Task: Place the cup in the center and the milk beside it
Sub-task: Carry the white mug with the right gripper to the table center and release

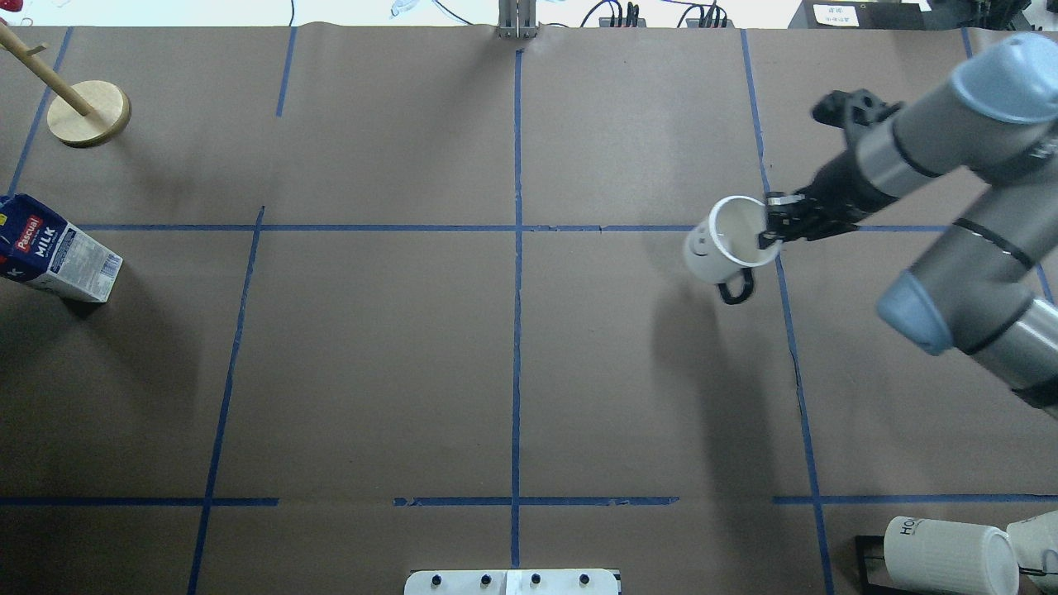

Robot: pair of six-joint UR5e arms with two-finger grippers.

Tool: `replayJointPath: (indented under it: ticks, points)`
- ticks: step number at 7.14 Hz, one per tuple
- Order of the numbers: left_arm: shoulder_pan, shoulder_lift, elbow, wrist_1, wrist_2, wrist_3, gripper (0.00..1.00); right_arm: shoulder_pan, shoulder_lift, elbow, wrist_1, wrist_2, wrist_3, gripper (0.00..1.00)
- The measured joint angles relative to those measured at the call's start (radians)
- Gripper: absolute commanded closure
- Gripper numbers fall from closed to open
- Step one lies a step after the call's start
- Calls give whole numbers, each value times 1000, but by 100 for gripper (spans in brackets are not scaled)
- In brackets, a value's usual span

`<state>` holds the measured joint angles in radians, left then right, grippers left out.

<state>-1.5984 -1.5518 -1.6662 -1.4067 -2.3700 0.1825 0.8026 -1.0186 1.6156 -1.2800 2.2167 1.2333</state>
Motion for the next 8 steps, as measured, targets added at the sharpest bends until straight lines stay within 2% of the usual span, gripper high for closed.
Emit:
replayJointPath:
  ticks: [2, 5, 6, 7, 8]
  points:
    - [0, 0, -9, -4, 0, 0, 0, -56, 141, -132, -18, -86, 91, 100]
    - [0, 2, -28, -3, -1, -1, 0, -103, 186, -210, -18, -131, 105, 97]
    - [0, 2, -29, -3, -11, -1, 0, -116, 190, -217, -18, -140, 102, 77]
    - [0, 2, -29, -3, -32, -1, 0, -126, 192, -221, -18, -149, 99, 1]
    - [0, 2, -29, -10, -49, 1, 0, -137, 193, -224, -19, -162, 100, 0]
